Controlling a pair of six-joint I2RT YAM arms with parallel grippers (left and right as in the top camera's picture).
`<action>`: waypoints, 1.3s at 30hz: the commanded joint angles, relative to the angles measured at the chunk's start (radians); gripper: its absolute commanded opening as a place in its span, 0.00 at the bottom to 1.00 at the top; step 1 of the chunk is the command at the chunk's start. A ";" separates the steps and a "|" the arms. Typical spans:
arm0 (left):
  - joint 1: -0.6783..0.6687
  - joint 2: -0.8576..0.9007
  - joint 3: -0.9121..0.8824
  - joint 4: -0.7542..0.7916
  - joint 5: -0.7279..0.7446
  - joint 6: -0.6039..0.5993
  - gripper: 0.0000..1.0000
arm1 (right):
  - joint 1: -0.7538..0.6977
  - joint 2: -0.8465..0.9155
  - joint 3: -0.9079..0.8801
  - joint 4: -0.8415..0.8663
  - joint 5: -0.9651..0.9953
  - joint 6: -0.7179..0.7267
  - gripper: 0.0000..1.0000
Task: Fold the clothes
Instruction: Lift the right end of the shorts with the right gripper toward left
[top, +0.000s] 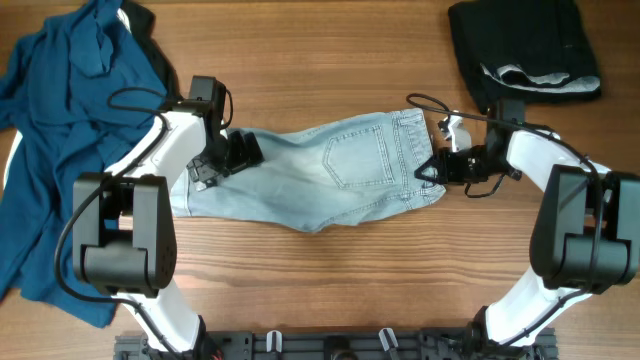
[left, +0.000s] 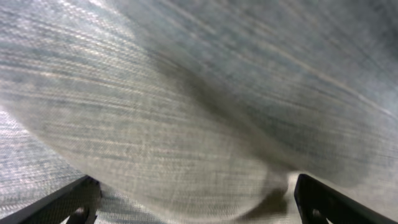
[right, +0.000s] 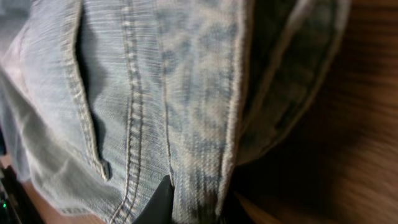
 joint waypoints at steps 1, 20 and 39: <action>-0.011 -0.022 0.016 -0.070 0.111 0.028 1.00 | -0.055 -0.060 0.121 -0.072 0.135 0.063 0.04; 0.047 -0.092 0.016 -0.127 -0.020 0.028 1.00 | 0.393 -0.322 0.403 -0.206 0.181 0.291 0.04; 0.269 -0.161 -0.014 -0.143 0.089 0.084 1.00 | 0.535 -0.369 0.425 -0.085 0.555 0.461 0.04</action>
